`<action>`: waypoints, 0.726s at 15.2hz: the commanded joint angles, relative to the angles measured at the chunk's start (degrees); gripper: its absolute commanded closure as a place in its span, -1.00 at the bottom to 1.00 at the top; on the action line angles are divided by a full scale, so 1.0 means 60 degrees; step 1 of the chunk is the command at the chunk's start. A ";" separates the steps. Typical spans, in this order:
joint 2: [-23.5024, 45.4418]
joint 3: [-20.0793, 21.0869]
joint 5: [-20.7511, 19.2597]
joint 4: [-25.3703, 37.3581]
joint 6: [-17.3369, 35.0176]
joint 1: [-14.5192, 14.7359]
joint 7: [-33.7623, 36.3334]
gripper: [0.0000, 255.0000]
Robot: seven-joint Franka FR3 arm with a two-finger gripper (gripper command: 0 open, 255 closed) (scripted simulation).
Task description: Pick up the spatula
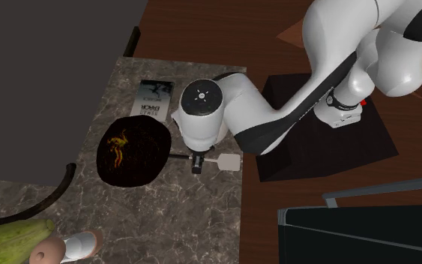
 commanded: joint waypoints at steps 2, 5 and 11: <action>0.0385 -0.0069 -0.0123 0.0150 0.0212 0.0087 0.0122 -1.00; 0.0547 -0.0102 -0.0193 0.0004 0.0514 0.0099 0.0175 -1.00; 0.0703 -0.0139 -0.0230 -0.0012 0.0693 0.0029 0.0099 1.00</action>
